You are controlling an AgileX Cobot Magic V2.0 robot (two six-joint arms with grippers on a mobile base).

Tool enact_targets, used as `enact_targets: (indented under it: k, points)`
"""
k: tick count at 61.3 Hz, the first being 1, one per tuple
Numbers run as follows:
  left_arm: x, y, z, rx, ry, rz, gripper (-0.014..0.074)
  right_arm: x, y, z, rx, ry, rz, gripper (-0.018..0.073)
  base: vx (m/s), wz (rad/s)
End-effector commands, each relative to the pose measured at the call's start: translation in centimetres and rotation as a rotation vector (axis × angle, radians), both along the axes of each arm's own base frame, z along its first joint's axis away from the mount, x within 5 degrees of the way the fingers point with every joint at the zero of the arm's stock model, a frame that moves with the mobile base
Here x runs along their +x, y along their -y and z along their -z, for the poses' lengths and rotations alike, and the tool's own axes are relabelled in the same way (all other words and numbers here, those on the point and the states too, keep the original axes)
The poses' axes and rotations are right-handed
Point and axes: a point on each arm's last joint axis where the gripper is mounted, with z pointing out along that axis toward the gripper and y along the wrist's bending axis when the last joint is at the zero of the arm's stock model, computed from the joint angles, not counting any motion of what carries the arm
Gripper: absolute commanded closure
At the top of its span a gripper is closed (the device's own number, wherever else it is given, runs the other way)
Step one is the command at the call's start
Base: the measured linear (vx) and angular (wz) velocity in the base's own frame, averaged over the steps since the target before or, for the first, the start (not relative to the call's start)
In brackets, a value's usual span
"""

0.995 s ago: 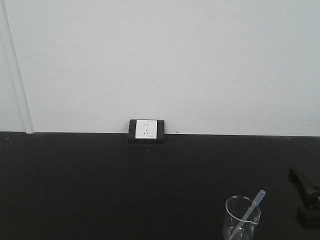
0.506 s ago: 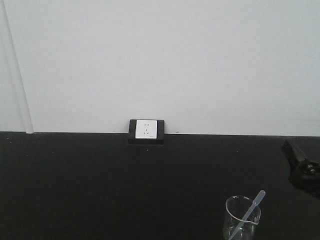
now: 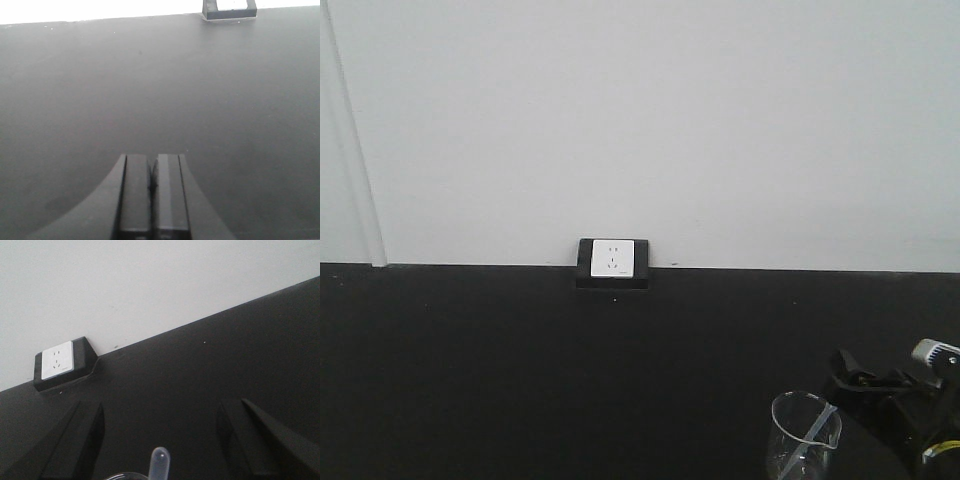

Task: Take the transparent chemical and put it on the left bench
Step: 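Close the right gripper on the pipette and lift it from the beaker, then raise the held pipette clear of the beaker with the right gripper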

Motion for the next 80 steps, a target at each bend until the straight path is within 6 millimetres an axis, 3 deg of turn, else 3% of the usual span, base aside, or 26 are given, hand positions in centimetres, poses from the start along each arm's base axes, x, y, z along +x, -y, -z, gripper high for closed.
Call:
enact_targets:
  k: [1,12,20,44,51,58,69,80]
  points:
    - [-0.1,0.0,-0.3,-0.014,0.081,0.001,0.0600,1.6,-0.4,-1.9,0.002,0.148,-0.041,0.0044,0.00,0.00]
    - [-0.1,0.0,-0.3,-0.014,0.081,0.001,0.0600,3.2,-1.1,-0.8,0.029,0.122,-0.087,0.0048,0.00,0.00]
    - [-0.1,0.0,-0.3,-0.014,0.081,0.001,0.0600,3.4,-1.1,0.1,0.041,0.091,-0.086,0.0103,0.00,0.00]
    - [-0.1,0.0,-0.3,-0.014,0.081,0.001,0.0600,3.4,-1.2,0.4,0.028,0.068,-0.099,0.0568,0.00,0.00]
    - [-0.1,0.0,-0.3,-0.014,0.081,0.001,0.0600,3.4,-1.3,0.3,-0.008,0.084,-0.111,0.0569,0.00,0.00]
    - [-0.1,0.0,-0.3,-0.014,0.081,0.001,0.0600,3.1,-1.4,-0.9,-0.093,0.128,-0.130,0.0566,0.00,0.00]
    - [-0.1,0.0,-0.3,-0.014,0.081,0.001,0.0600,1.9,-1.4,-5.1,-0.231,0.231,-0.152,0.0564,0.00,0.00]
    - [-0.1,0.0,-0.3,-0.014,0.081,0.001,0.0600,-0.7,-1.3,-9.6,-0.312,0.233,-0.179,0.0564,0.00,0.00]
